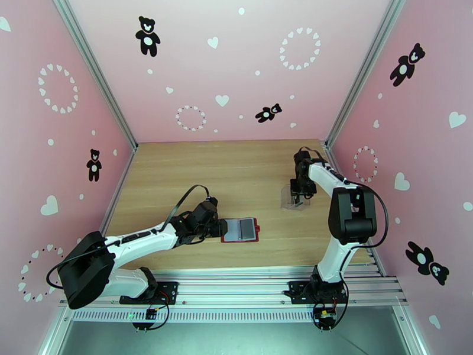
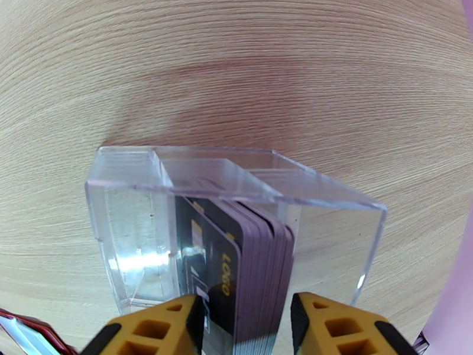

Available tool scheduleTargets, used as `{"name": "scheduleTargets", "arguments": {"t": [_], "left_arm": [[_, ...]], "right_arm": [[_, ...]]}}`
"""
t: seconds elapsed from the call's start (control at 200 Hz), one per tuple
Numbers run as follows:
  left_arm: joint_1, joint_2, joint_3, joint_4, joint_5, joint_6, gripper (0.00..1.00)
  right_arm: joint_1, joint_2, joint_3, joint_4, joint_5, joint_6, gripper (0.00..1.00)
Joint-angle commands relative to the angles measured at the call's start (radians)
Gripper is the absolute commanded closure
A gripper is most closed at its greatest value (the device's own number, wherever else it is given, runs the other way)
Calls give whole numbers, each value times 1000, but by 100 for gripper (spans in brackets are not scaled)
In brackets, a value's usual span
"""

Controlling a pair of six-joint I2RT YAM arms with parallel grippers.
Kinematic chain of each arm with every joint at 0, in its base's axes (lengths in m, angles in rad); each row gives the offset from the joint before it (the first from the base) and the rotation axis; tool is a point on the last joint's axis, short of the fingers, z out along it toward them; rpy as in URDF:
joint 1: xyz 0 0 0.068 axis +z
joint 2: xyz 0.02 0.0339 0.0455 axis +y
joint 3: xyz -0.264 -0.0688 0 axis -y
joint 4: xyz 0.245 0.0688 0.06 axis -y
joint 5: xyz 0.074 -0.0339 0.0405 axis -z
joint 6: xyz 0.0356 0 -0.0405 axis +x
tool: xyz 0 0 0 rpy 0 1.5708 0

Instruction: Put the credit cards into the card holder

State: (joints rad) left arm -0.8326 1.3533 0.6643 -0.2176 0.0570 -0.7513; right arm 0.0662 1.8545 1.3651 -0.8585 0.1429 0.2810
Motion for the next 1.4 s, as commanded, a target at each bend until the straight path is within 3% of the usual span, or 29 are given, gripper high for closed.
{"name": "scheduleTargets", "arguments": {"t": [0.0, 0.425, 0.791, 1.231, 1.396], "left_arm": [[7, 5, -11, 5, 10, 13, 58], [7, 2, -14, 6, 12, 12, 58], [7, 25, -5, 10, 17, 10, 58], [7, 17, -9, 5, 10, 10, 58], [7, 16, -9, 3, 8, 11, 58]], "right_arm": [[0, 17, 8, -33, 33, 7, 55], [0, 12, 4, -37, 45, 7, 56], [-26, -111, -18, -51, 103, 20, 59], [-45, -112, -42, -30, 5, 9, 100], [-45, -144, -53, 0, -44, 7, 100]]}}
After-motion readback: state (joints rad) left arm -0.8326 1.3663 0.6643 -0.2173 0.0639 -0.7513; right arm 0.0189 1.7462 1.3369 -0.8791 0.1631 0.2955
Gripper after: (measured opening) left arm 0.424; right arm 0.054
